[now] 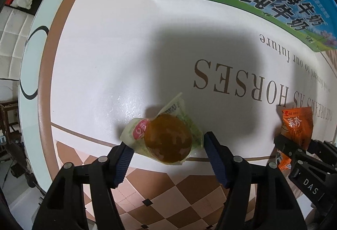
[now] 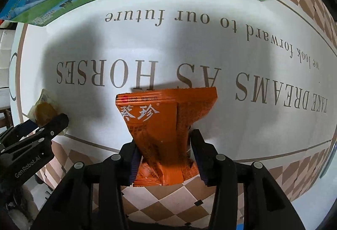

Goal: Organize snacks
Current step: 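Close the left tool on the wrapped round cake while the right tool holds the orange packet, then carry the cake and orange packet over the box and lower them in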

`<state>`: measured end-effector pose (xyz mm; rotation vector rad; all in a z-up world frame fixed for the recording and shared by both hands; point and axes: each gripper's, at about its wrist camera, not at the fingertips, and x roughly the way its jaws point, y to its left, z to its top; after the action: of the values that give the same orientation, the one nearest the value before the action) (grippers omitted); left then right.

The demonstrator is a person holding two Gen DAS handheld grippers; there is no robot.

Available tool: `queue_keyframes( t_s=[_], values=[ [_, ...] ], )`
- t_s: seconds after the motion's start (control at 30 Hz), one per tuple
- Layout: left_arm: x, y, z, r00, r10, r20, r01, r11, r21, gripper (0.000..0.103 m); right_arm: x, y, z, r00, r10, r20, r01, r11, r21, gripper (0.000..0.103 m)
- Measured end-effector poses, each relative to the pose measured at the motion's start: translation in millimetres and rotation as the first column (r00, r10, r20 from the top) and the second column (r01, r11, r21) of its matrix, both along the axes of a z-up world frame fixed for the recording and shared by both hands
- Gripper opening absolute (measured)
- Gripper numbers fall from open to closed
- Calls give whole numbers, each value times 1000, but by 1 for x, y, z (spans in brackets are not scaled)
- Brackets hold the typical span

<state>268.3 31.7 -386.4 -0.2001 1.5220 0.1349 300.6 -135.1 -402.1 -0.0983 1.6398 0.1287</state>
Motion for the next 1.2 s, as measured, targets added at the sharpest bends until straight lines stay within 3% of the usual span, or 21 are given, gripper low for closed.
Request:
queue_keyframes(
  t_s=[0.2,0.27,0.43,0.57,0.6,0.7,0.9,1.03,1.2],
  values=[
    [-15,-12,11,999,-3,38,3,1000,13,56,-14,18,2,998,44,41,-43,999,-32,43],
    [-18,-14,17,999,-8,46,8,1000,-3,51,-20,21,3,998,40,47,-39,999,-22,41],
    [-24,-24,26,998,-19,62,21,999,-27,50,-28,22,13,997,40,63,-41,999,17,37],
    [-27,-27,29,998,3,58,1,997,-71,49,-29,21,28,997,33,75,-37,998,53,37],
    [-29,-25,29,998,10,60,-5,996,-84,43,-29,21,31,996,33,78,-37,998,60,37],
    [-33,-22,40,997,29,69,-20,990,-137,44,-31,22,43,995,32,92,-40,996,86,37],
    [-29,-16,63,994,48,97,-31,984,-175,44,-31,9,66,993,22,114,-39,989,141,36],
    [-30,-11,93,988,63,144,-30,975,-220,44,-9,-4,101,992,16,124,-38,983,179,36],
    [-13,-11,156,966,48,254,19,966,-257,44,-10,-10,138,985,9,173,-53,966,253,36]
  ],
)
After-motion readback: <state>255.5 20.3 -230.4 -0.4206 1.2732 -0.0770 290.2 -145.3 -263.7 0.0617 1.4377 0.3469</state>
